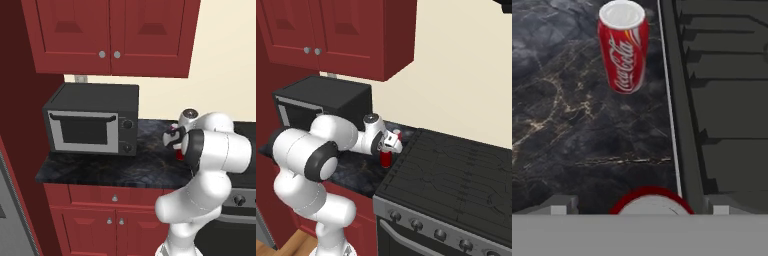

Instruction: Four empty soda cans are scattered around the kitchen. Gather all the cans and cluster them next to the stove for recycling.

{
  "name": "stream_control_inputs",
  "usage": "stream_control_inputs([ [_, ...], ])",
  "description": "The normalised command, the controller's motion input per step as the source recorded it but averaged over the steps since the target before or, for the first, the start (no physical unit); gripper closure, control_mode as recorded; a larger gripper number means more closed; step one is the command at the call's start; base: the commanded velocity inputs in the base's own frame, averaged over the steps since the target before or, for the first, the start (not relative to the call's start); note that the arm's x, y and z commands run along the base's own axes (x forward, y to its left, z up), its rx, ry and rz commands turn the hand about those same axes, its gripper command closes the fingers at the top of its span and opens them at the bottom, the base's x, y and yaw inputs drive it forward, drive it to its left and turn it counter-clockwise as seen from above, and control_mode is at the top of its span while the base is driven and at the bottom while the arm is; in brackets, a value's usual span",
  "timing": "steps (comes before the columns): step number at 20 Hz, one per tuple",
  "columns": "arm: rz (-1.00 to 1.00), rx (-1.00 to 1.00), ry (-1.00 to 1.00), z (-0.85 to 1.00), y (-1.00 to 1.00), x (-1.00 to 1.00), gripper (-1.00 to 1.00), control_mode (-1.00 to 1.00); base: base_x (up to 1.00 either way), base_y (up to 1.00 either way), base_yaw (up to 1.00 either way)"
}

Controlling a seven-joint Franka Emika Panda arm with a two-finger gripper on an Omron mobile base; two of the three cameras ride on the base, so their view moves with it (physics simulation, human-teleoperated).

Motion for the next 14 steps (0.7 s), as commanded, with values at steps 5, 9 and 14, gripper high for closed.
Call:
stream_control_inputs([
  [5, 0.0, 0.0, -0.12, 0.36, 0.0, -0.17, -1.0, -1.0, 0.0, 0.0, 0.0],
  [9, 0.0, 0.0, -0.1, 0.6, 0.0, -0.33, -1.0, -1.0, 0.0, 0.0, 0.0],
  [14, 0.0, 0.0, -0.06, 0.47, 0.0, -0.45, -1.0, -1.0, 0.0, 0.0, 0.0],
])
